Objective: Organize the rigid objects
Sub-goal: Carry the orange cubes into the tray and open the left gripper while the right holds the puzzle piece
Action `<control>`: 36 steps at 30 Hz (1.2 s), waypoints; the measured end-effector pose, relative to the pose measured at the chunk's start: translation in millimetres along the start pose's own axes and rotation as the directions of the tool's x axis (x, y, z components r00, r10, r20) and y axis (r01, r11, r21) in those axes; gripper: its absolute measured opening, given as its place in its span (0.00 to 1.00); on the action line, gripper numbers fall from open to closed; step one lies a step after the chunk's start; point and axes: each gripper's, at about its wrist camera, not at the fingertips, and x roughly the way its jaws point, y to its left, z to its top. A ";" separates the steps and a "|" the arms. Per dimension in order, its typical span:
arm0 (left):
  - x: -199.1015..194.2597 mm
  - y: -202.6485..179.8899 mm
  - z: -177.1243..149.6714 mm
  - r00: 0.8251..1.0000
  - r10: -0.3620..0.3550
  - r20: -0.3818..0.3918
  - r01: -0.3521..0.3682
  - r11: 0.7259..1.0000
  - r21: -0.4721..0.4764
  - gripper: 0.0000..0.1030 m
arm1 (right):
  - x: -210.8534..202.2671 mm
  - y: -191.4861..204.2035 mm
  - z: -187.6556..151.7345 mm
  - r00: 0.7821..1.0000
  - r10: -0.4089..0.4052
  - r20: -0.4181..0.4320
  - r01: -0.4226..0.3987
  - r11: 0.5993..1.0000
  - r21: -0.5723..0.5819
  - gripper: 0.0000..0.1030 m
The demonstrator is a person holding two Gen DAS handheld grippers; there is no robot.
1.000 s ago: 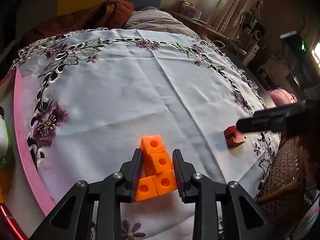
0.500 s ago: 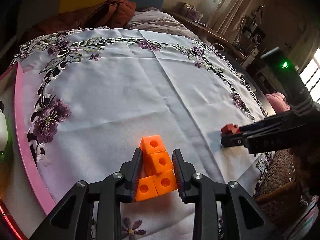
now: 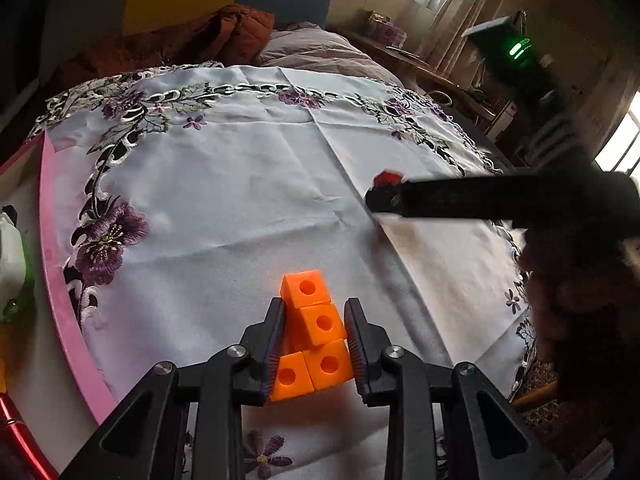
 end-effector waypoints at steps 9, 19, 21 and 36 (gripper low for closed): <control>-11.2 -2.6 -1.5 0.999 0.021 0.028 -0.021 1.000 0.004 0.26 | 19.9 0.7 11.1 0.999 -0.052 -0.007 0.051 0.998 -0.029 0.48; -29.4 -9.1 -1.1 0.997 0.040 0.071 -0.042 0.999 0.028 0.19 | 18.6 -0.2 9.1 0.998 -0.056 0.000 0.056 0.998 -0.036 0.48; -32.7 -10.9 -1.2 0.996 0.041 0.079 -0.044 0.998 0.038 0.19 | 19.0 -0.1 9.5 0.998 -0.060 0.003 0.060 0.998 -0.032 0.48; -79.7 0.1 10.4 0.987 -0.004 0.159 0.007 1.000 -0.014 0.19 | 19.4 2.0 9.4 0.998 -0.066 0.005 0.066 0.997 -0.046 0.49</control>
